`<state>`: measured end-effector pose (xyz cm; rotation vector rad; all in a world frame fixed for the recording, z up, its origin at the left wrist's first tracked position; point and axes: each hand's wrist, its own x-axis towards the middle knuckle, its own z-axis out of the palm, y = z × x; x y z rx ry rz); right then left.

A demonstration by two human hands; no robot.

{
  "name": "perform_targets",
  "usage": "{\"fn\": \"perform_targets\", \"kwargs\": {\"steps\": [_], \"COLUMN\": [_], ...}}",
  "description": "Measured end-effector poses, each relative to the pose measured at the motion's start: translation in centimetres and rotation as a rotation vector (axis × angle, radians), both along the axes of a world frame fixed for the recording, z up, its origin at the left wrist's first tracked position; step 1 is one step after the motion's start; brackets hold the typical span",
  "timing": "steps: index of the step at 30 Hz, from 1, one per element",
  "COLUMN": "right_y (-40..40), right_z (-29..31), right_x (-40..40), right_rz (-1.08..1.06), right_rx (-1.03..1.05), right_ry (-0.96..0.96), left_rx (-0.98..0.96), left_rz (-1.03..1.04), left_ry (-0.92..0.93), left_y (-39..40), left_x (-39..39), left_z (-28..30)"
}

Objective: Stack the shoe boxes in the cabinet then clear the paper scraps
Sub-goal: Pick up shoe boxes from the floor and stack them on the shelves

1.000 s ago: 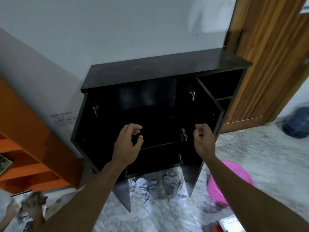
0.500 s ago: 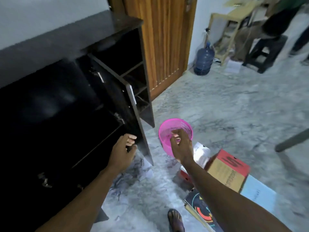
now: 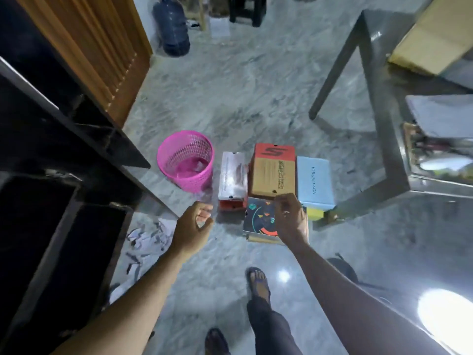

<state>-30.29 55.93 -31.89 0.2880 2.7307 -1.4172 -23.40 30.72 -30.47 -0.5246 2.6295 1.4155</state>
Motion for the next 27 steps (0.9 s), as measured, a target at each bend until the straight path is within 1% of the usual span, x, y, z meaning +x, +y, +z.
{"fn": "perform_targets", "kwargs": {"steps": [5, 9, 13, 16, 19, 22, 25, 27], "right_y": [5.4, 8.9, 12.5, 15.0, 16.8, 17.8, 18.6, 18.6], "right_z": [-6.3, -14.8, -25.4, -33.4, -39.1, -43.2, -47.3, -49.4], "right_x": [2.9, 1.8, 0.5, -0.3, -0.3, -0.6, -1.1, -1.2], "right_rz": [-0.086, -0.122, -0.145, -0.184, -0.254, -0.313, -0.302, -0.296], "right_rx": [0.071, 0.116, 0.177, 0.170, 0.138, 0.078, 0.013, -0.027], "right_ry": [-0.105, -0.139, -0.136, -0.133, -0.131, -0.147, -0.137, -0.075], "left_rx": [0.052, 0.053, 0.046, 0.034, 0.073, 0.137, 0.147, 0.247], "left_rz": [-0.061, -0.102, -0.089, -0.055, -0.015, -0.008, -0.047, -0.020], "left_ry": [-0.132, -0.174, -0.229, -0.262, -0.300, -0.337, -0.302, -0.250], "left_y": [2.9, 4.4, 5.3, 6.3, 8.0, 9.3, 10.0, 10.7], "left_x": [0.6, -1.9, -4.3, -6.2, -7.3, -8.2, -9.3, -9.7], "left_z": [-7.2, -15.6, -25.4, -33.7, -40.0, -44.4, -49.1, -50.8]}}
